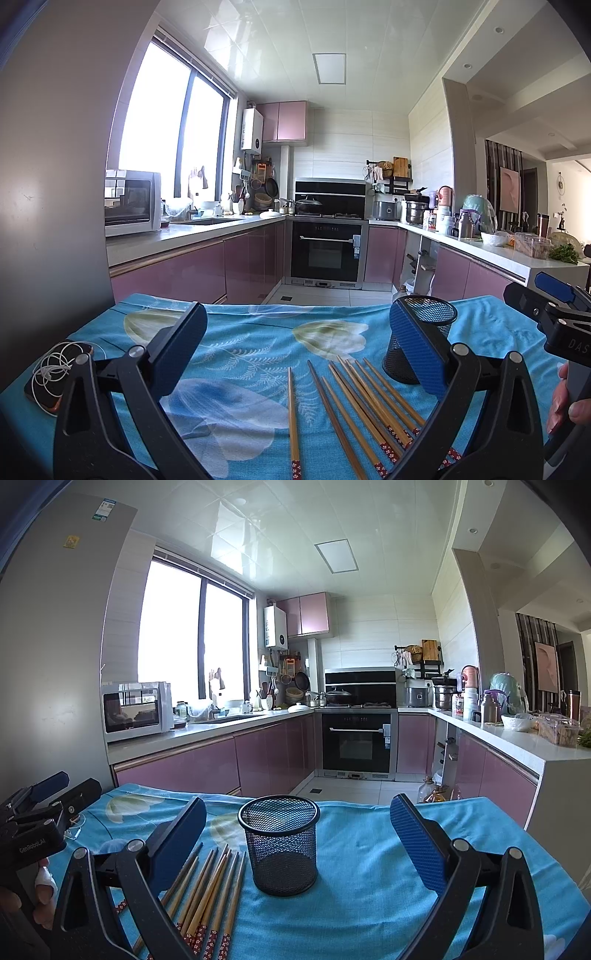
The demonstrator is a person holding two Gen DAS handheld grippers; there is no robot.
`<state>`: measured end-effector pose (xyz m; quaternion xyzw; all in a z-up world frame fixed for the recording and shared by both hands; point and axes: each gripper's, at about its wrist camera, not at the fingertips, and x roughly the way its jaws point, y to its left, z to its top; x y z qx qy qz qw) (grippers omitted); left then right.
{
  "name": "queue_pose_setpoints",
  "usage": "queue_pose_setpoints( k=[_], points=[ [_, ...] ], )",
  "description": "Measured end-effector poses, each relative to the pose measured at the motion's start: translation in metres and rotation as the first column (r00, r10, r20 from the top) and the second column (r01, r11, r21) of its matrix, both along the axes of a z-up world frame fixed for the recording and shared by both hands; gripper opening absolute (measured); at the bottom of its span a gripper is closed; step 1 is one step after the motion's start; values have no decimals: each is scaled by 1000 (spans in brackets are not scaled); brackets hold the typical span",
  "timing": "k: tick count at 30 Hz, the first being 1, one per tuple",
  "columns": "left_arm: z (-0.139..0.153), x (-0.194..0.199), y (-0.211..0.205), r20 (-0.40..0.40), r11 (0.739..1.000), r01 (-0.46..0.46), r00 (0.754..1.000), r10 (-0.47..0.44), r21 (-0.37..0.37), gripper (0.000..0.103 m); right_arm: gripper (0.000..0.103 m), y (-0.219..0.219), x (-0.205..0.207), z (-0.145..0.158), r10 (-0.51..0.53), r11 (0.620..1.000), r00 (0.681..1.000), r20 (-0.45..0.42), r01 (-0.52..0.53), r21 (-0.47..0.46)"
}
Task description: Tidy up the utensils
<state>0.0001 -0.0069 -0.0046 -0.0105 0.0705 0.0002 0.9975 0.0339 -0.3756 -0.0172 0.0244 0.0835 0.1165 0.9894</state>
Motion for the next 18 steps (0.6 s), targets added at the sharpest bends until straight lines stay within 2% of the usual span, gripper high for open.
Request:
queue_pose_setpoints(
  k=[11,15,18],
  points=[
    [-4,4,2,-41,1000,6,999,-5,5,97,97,8,8,-4,58,998,996,-66,-60,-24],
    [-9,16,5,-122,999,30,992,-27,28,97,97,19,27,-14,122,989,971,-208,-137,-59],
    [-17,29,9,-222,998,50,974,-41,39,97,96,35,45,-32,188,969,911,-368,-233,-82]
  ],
)
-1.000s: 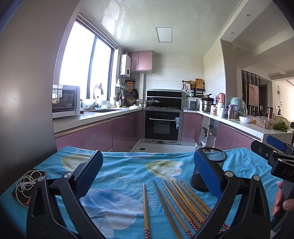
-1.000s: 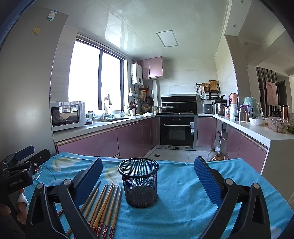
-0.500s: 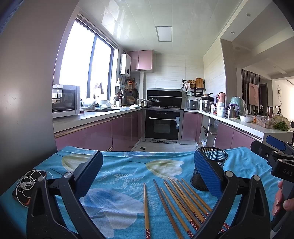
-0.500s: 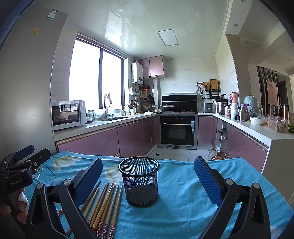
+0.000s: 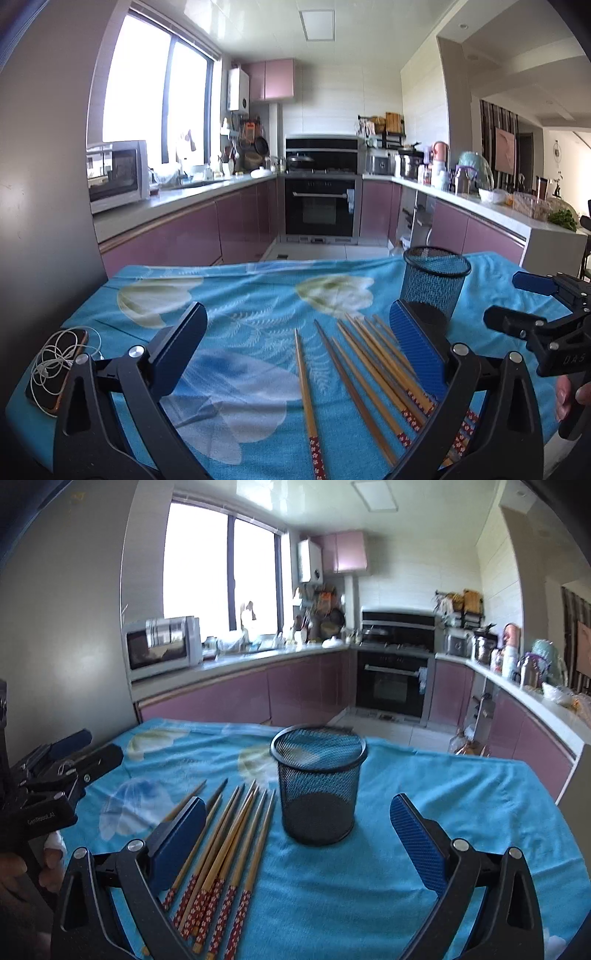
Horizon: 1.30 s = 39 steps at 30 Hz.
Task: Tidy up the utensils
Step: 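Lower both tools over the row of wooden chopsticks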
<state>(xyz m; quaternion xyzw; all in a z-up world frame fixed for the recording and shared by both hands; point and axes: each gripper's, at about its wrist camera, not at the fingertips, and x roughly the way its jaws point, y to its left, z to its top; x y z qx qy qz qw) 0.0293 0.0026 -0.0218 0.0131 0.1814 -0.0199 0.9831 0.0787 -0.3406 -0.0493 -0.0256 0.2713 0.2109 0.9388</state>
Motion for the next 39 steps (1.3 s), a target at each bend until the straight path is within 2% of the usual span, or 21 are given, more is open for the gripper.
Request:
queue_pose_setpoints(
  k=[1,2,4,5,11,14,18,19,21,22,26,29,33,35,39],
  points=[
    [-3,5,2,-32,1000,4,999,-4,1,97,92,6,5,-8,22,1000,999,-47,-23,-16],
    [-7,10,4,-69,1000,16,998,-16,3,97,82,11,9,-15,34,999,995,-89,-37,-29],
    [-15,19,4,-138,999,37,990,-35,16,96,70,18,17,-27,56,998,985,-164,-62,-33],
    [-20,24,4,-168,999,49,985,-45,20,93,65,21,21,-32,65,997,979,-193,-72,-29],
    [-49,49,3,-322,995,97,943,-84,26,78,43,32,39,-46,84,995,950,-302,-98,-29],
    [-60,59,0,-372,992,119,923,-99,33,73,39,38,46,-49,97,993,936,-338,-115,-35],
    [-71,72,-1,-433,990,143,892,-127,3,55,33,43,53,-48,106,990,931,-349,-132,-52],
    [-73,75,-1,-445,989,145,886,-132,-5,54,31,45,55,-48,106,989,931,-350,-134,-57],
    [-77,82,-1,-471,988,150,870,-145,-26,44,30,48,59,-48,111,989,927,-359,-140,-55],
    [-78,86,0,-484,987,153,862,-153,-41,42,29,48,61,-49,113,988,923,-368,-142,-53],
    [-80,96,3,-494,986,151,853,-167,-73,41,23,47,65,-52,100,992,920,-379,-123,-36],
    [-81,100,5,-500,984,150,848,-178,-95,40,22,40,65,-51,109,993,915,-390,-116,4],
    [-81,102,4,-503,984,153,845,-180,-96,40,21,38,64,-49,105,994,919,-381,-110,9],
    [-79,101,5,-505,983,153,844,-183,-102,40,17,37,65,-48,97,995,920,-379,-102,5],
    [-79,101,4,-511,983,162,839,-186,-92,40,17,39,68,-52,102,993,910,-402,-116,-10]
  ],
)
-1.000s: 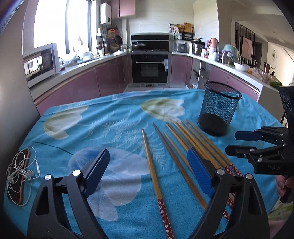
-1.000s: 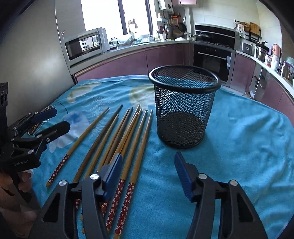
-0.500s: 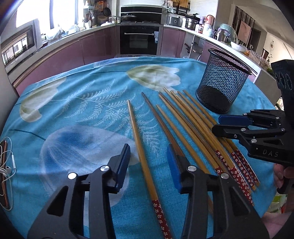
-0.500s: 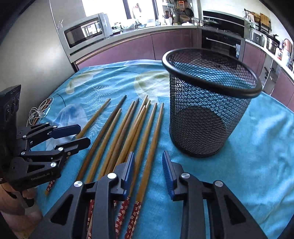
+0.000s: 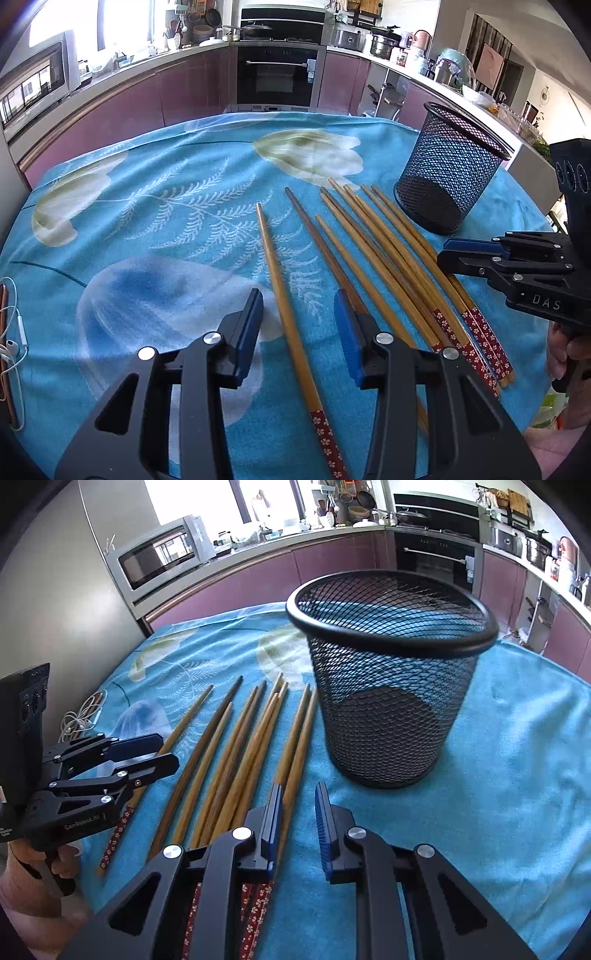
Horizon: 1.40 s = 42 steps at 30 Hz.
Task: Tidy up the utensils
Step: 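Lower both tools over the row of wooden chopsticks, then close the left tool on one chopstick while the right tool grasps another, then carry both chopsticks upright to the black mesh cup and lower them in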
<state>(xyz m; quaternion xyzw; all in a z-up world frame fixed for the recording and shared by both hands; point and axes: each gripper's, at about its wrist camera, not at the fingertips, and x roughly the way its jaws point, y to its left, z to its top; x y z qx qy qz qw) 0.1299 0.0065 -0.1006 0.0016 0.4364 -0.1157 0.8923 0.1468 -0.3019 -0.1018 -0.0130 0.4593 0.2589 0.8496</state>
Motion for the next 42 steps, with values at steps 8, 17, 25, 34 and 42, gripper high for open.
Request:
queue_pose_setpoints(
  k=[8,17,25,34,42],
  points=[
    [0,7,-6,-8,1000,5,1000,-5,24,28,9,8,3,-2,-13,1000,999,31,13,-26],
    [5,1,1,0,998,-47,999,47,-51,8,6,-6,-5,9,-25,996,999,39,22,84],
    [52,-20,1,96,988,40,995,-27,-146,7,6,-25,-19,41,11,979,995,101,-31,201],
    [118,-37,-3,222,956,139,972,-81,-259,7,6,-50,-34,87,-1,958,971,238,-68,279],
    [177,-33,-13,347,933,183,935,-69,-309,7,6,-65,-27,127,-27,944,942,336,-86,318]
  ],
)
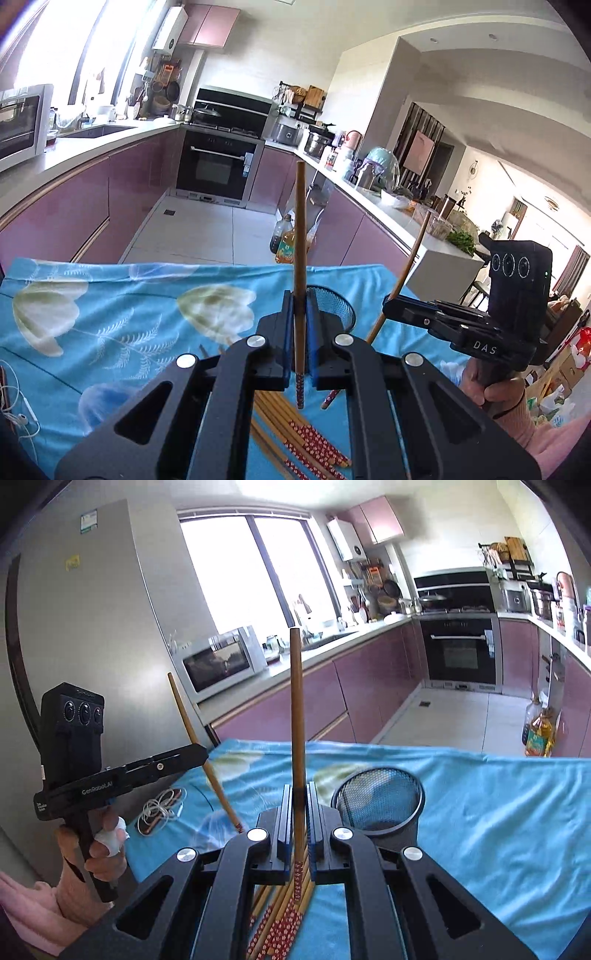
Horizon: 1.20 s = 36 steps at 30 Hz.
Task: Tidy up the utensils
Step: 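Carry both chopsticks upright to the black mesh cup and lower them in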
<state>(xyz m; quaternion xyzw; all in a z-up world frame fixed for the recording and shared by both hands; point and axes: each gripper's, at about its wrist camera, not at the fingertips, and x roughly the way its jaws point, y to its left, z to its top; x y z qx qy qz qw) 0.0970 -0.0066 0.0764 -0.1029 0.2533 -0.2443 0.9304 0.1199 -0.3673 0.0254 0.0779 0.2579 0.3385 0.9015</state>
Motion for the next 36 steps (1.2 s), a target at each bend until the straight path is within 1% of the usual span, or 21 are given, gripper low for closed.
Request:
queue_pose_setpoints(
  k=[2,5,9,11,14,16,20,21,26,28,31,34,36],
  points=[
    [14,5,-5,18,1000,9,1000,-9,-22,7,6,-5,3,13,-4,1000,1000,27,4,6],
    [35,12,-14,52,999,17,999,-15,-36,7,6,-12,10,31,-19,1000,998,65,18,19],
    [56,23,-30,94,999,23,995,-20,-27,7,6,-24,25,49,-52,998,995,87,47,52],
    [66,29,-39,108,999,32,994,-29,-24,7,6,-29,30,53,-67,996,993,93,61,62],
    [73,38,-53,127,999,33,991,-33,4,7,6,-34,43,55,-95,994,991,94,89,62],
    [73,44,-65,116,999,40,992,-44,34,7,6,-34,51,50,-96,994,993,75,92,55],
    [54,59,-89,51,992,55,997,-61,115,7,6,-31,64,31,-84,996,996,10,84,27],
    [43,66,-95,31,990,63,997,-68,129,7,6,-30,67,24,-78,997,997,-12,78,15],
    [8,87,-112,-77,978,105,993,-92,182,7,6,-19,81,-1,-58,998,991,-119,53,-45],
    [-12,98,-113,-101,972,111,991,-92,205,7,6,-16,87,-12,-57,997,985,-160,47,-67],
    [-27,109,-115,-123,970,112,989,-86,215,7,6,-14,96,-23,-68,995,977,-202,53,-80],
    [-35,118,-114,-136,973,99,988,-72,209,8,8,-15,100,-26,-86,994,972,-217,70,-80],
    [-39,121,-110,-134,975,84,989,-57,206,17,9,-15,102,-25,-107,992,971,-213,91,-82]
  ],
)
